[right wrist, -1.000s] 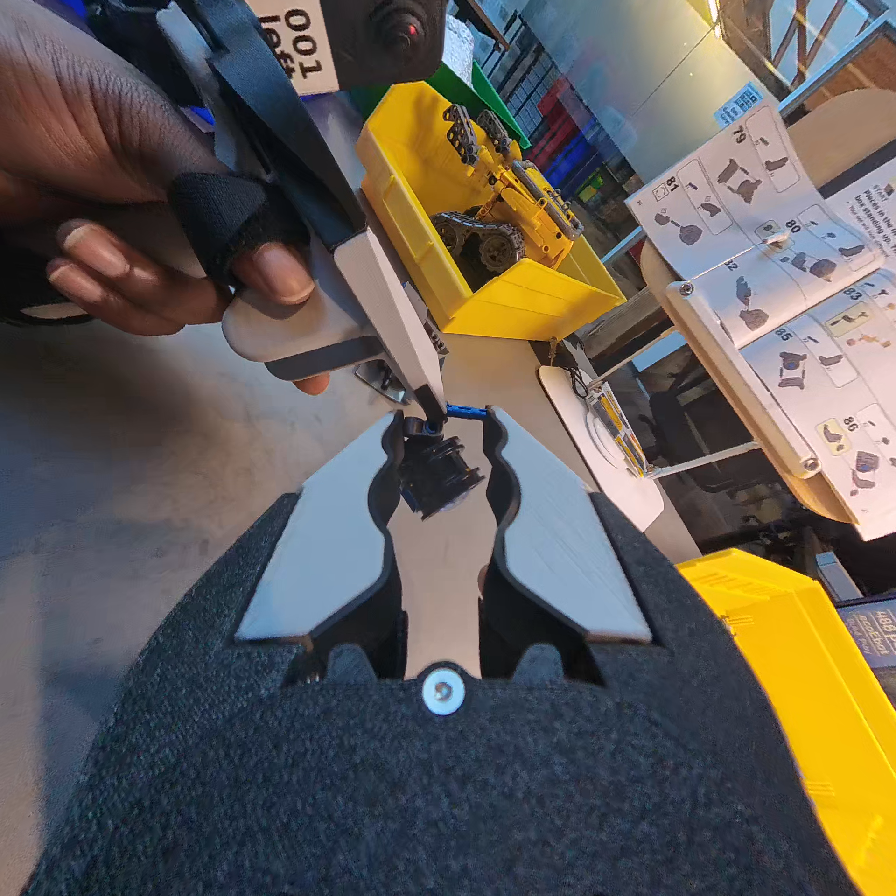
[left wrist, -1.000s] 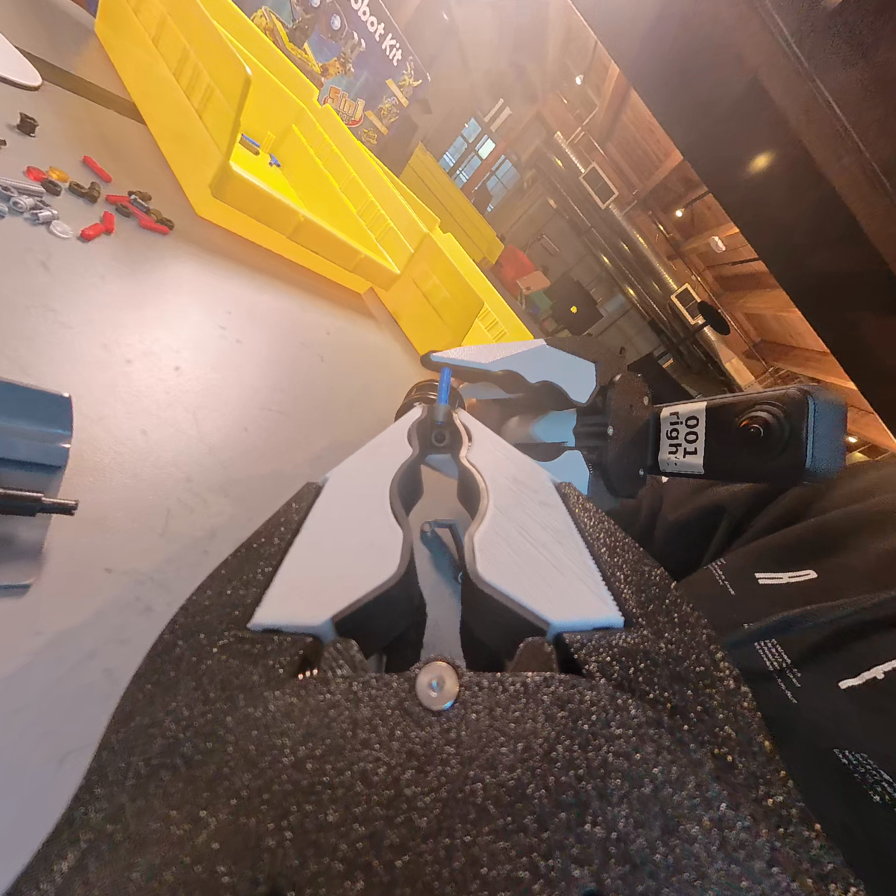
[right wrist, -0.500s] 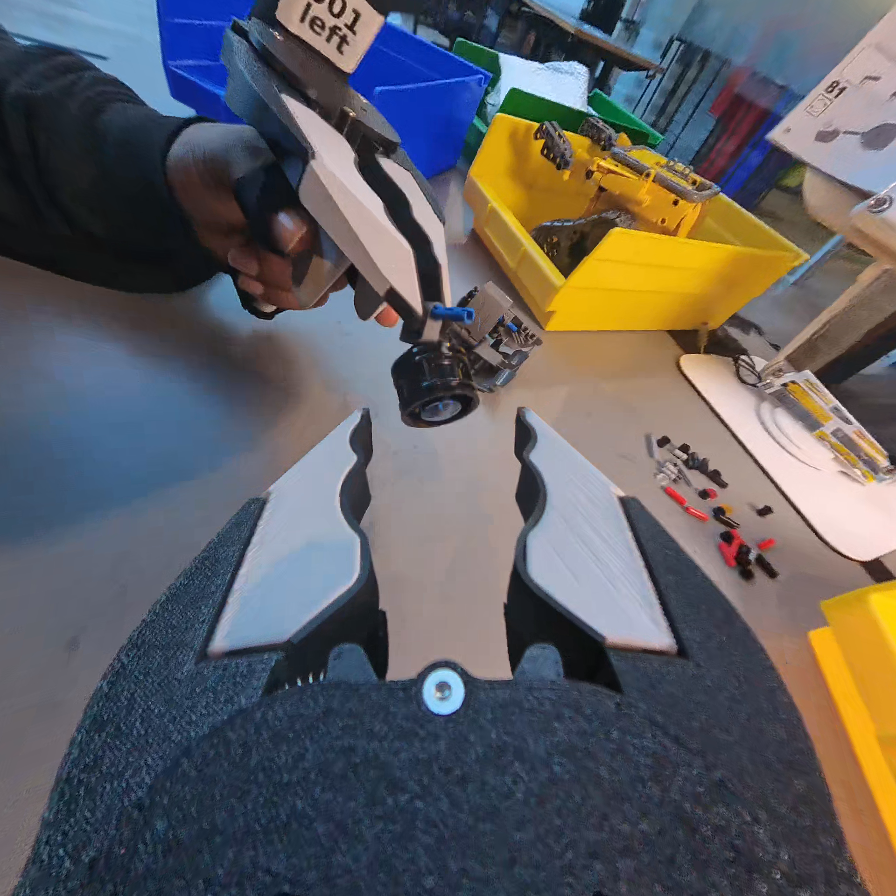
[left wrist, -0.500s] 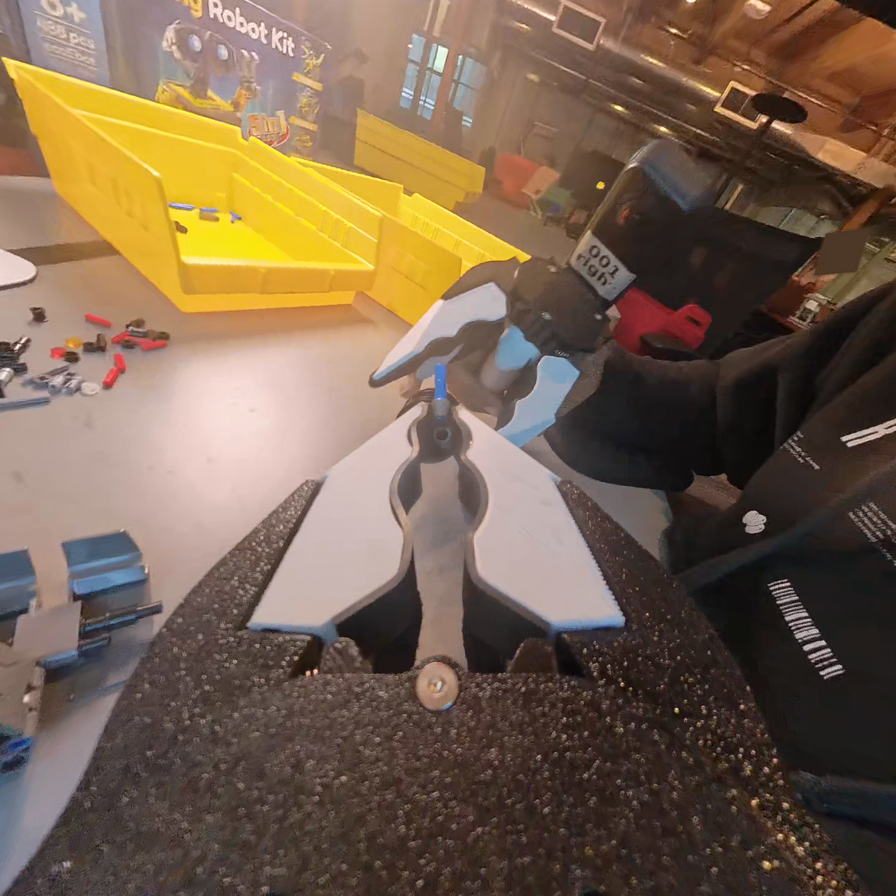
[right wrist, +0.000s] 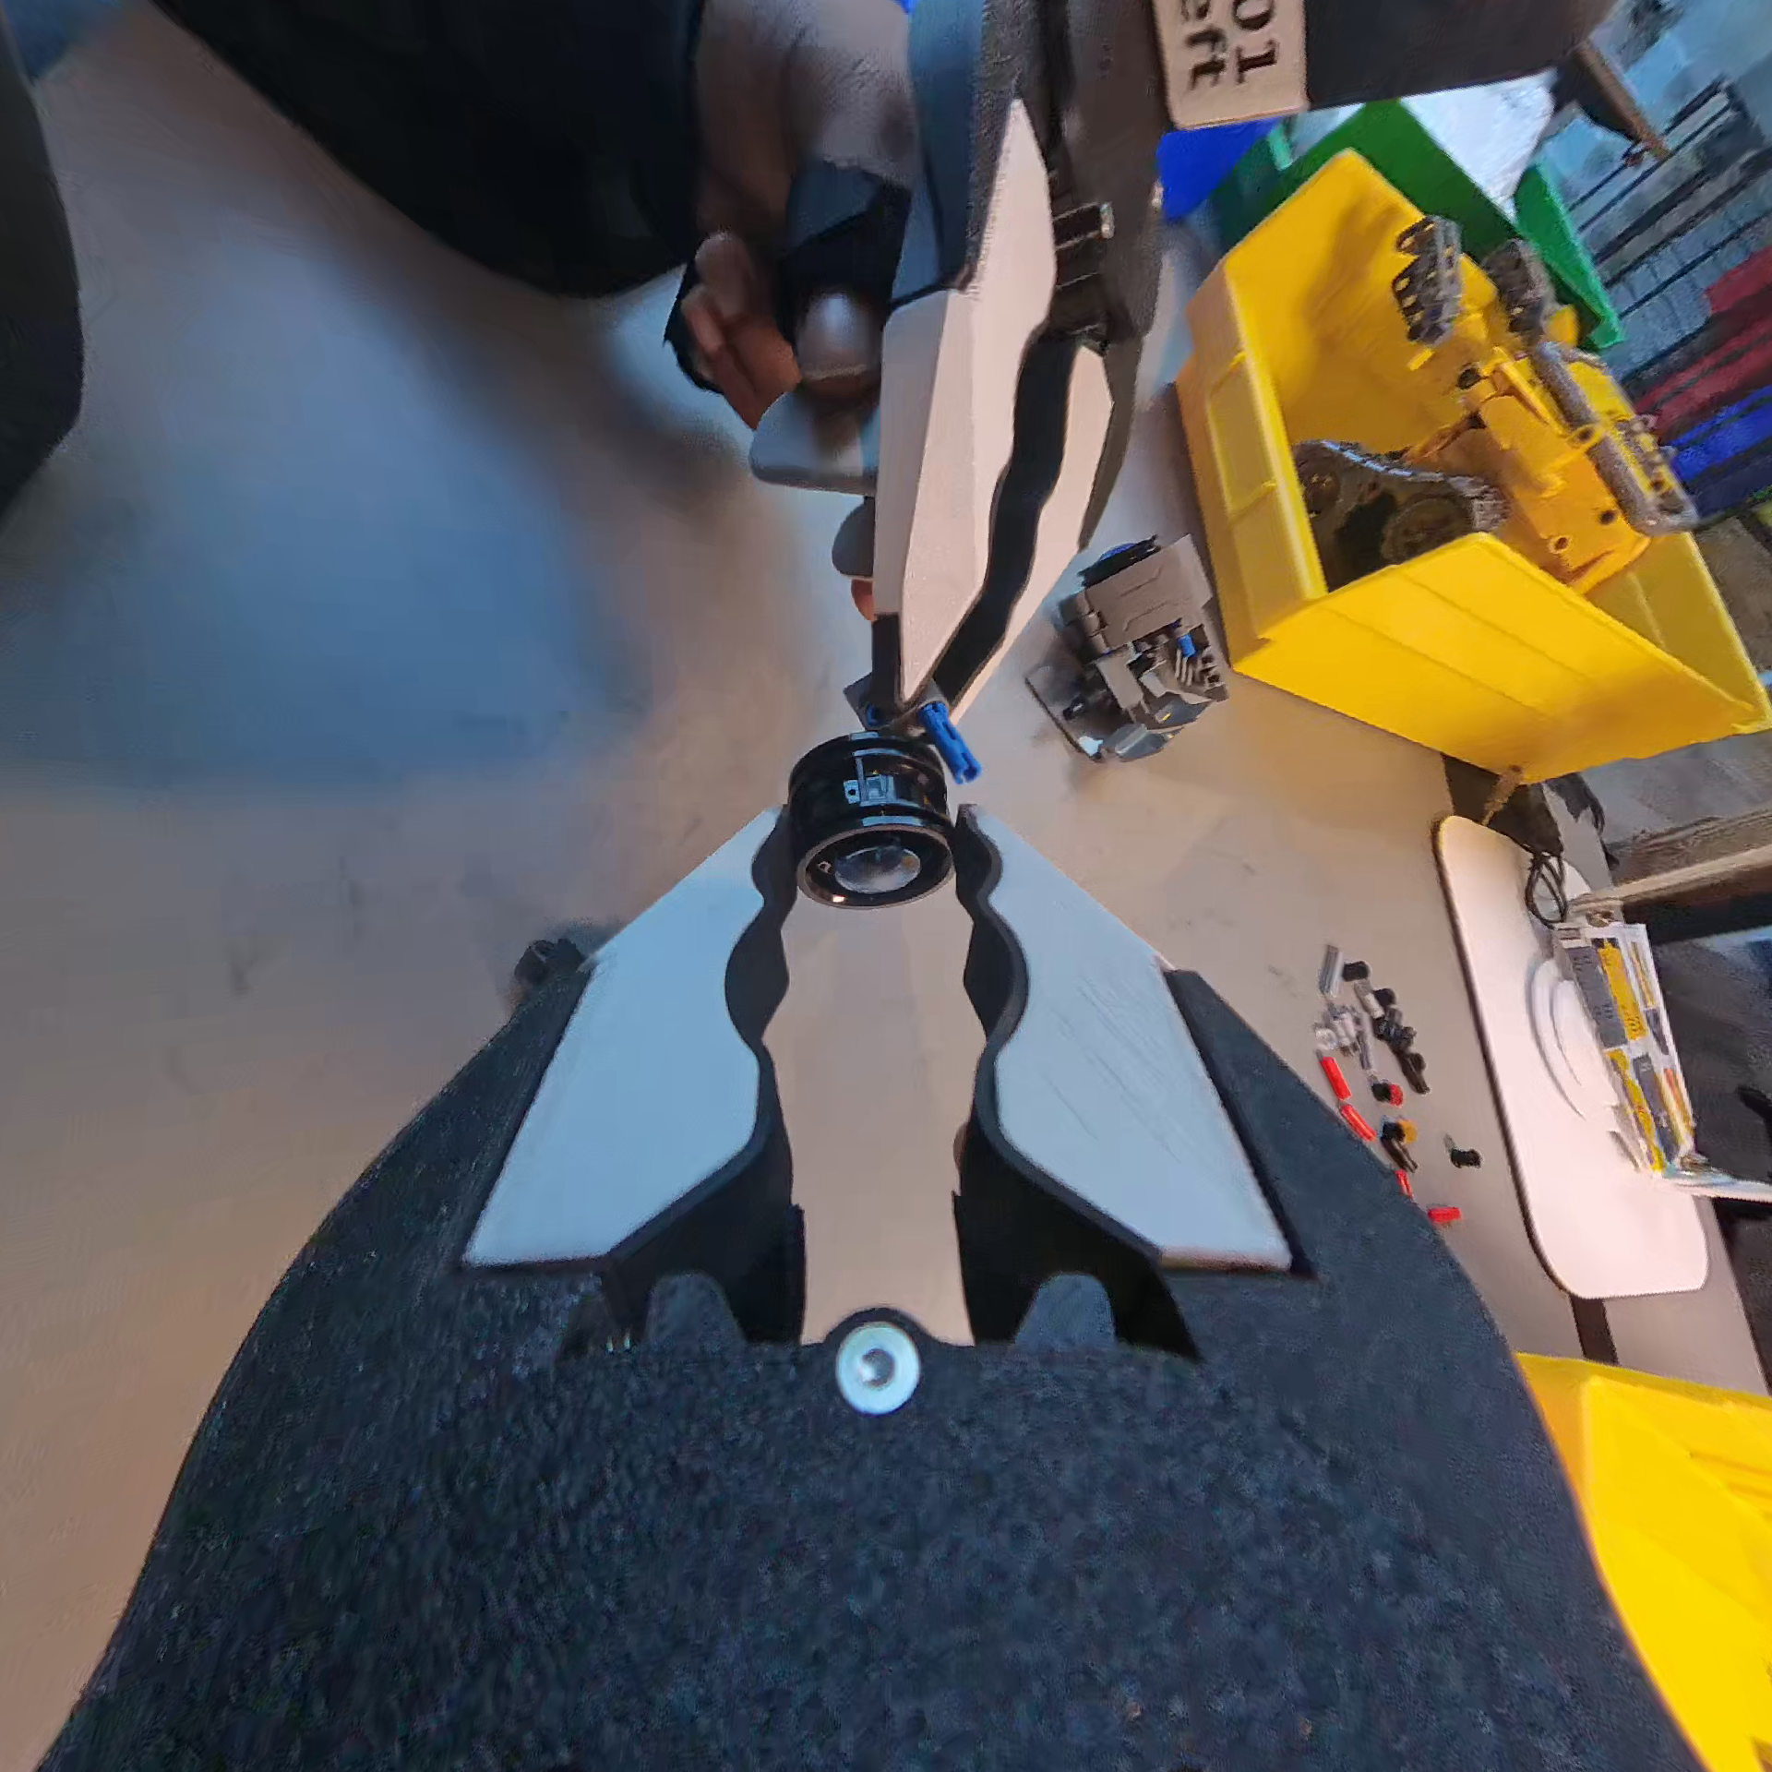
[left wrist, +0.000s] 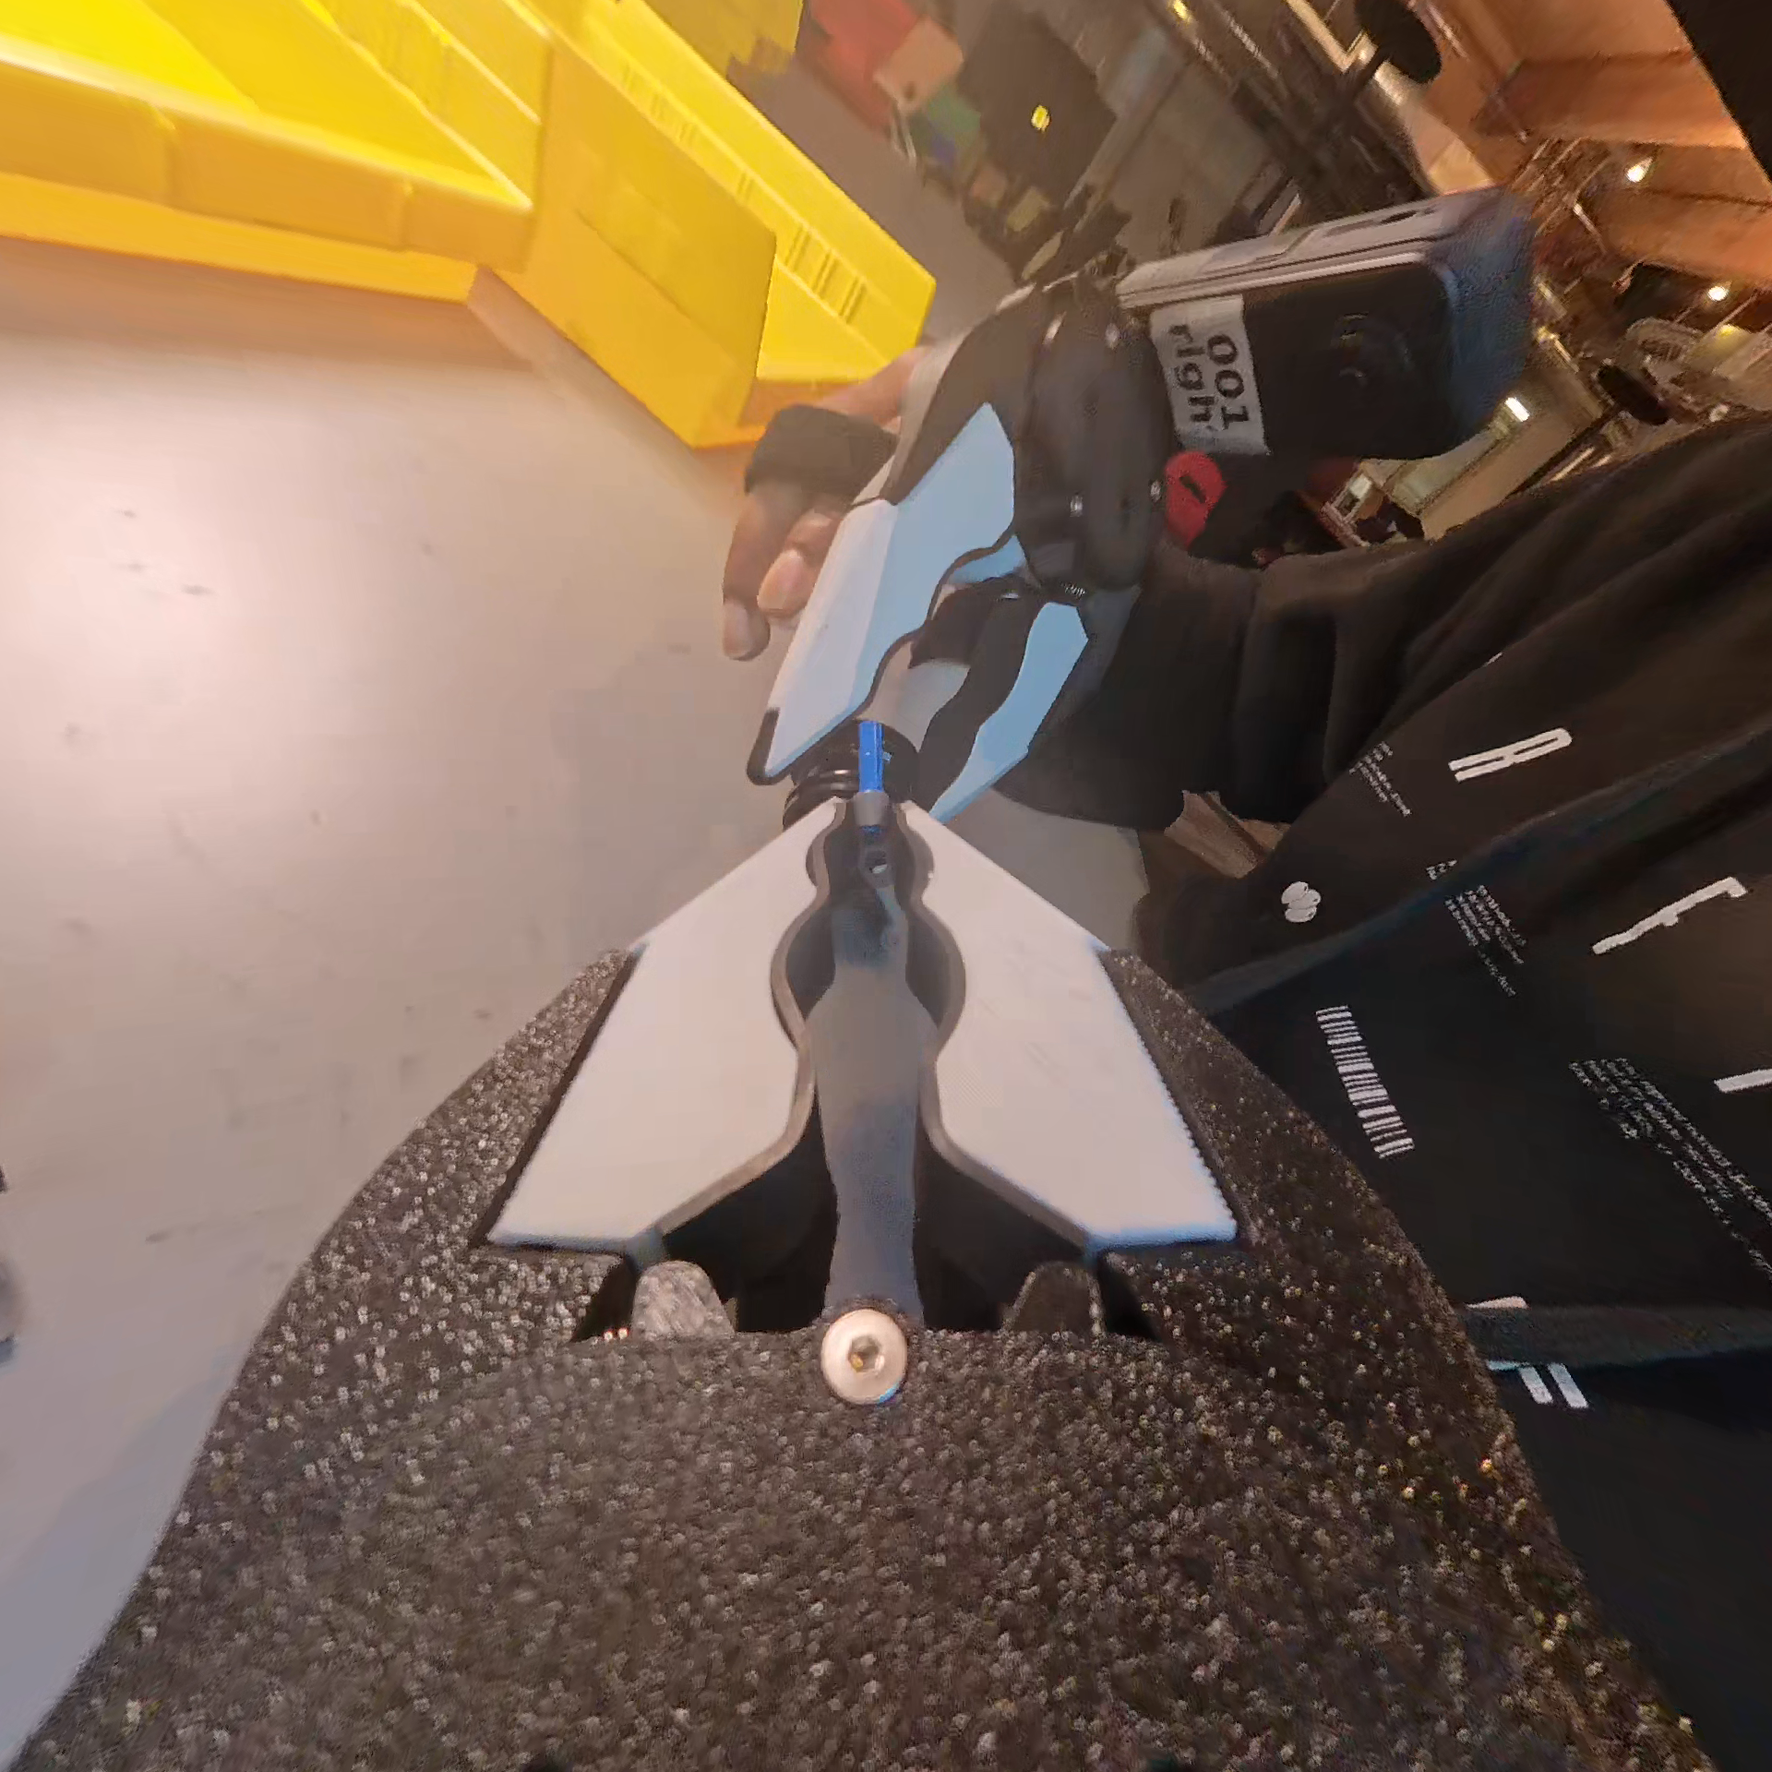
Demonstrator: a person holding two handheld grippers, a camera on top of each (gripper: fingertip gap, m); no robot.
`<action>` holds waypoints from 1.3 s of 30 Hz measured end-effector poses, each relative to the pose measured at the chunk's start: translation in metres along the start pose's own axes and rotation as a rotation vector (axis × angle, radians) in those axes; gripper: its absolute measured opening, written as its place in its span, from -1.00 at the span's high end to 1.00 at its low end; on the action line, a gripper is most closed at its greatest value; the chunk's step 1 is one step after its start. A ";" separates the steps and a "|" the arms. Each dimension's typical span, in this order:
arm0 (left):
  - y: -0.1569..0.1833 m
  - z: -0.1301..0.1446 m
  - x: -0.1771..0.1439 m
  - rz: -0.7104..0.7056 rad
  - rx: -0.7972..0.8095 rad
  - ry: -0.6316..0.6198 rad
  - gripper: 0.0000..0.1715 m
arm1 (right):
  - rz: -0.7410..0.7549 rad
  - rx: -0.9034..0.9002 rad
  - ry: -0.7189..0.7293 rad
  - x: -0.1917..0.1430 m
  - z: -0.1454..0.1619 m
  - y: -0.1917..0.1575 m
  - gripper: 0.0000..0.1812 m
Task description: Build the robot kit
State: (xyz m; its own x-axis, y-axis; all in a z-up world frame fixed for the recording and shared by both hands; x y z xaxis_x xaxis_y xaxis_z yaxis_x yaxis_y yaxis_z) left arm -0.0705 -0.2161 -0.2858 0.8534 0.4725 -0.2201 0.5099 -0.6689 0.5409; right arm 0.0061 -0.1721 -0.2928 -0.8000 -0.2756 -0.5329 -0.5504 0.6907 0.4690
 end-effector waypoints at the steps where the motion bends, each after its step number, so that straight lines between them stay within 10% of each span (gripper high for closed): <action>1: -0.001 0.003 0.001 -0.004 -0.005 -0.021 0.93 | -0.013 -0.015 -0.022 0.002 0.001 -0.002 0.65; 17: 0.001 0.002 0.004 -0.132 0.219 -0.029 0.93 | 0.024 0.082 0.025 0.006 0.011 0.003 0.63; 26: -0.002 0.035 0.020 -0.313 0.688 -0.324 0.93 | -0.078 0.137 -0.031 0.002 0.028 -0.006 0.53; 39: 0.003 0.042 0.019 -0.317 0.779 -0.416 0.93 | -0.131 0.015 -0.165 0.022 0.023 -0.022 0.67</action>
State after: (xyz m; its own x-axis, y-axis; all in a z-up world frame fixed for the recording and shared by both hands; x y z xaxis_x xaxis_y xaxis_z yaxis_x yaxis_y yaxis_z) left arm -0.0484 -0.2334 -0.3220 0.5556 0.5564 -0.6179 0.5258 -0.8108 -0.2573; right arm 0.0055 -0.1777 -0.3312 -0.6714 -0.2514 -0.6971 -0.6425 0.6662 0.3786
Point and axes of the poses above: each gripper's, where its closed fingertips meet, x out along the fingers, z out of its underside, y = z × x across the jaws, the point moved 5 cm from there along -x, back along the fingers
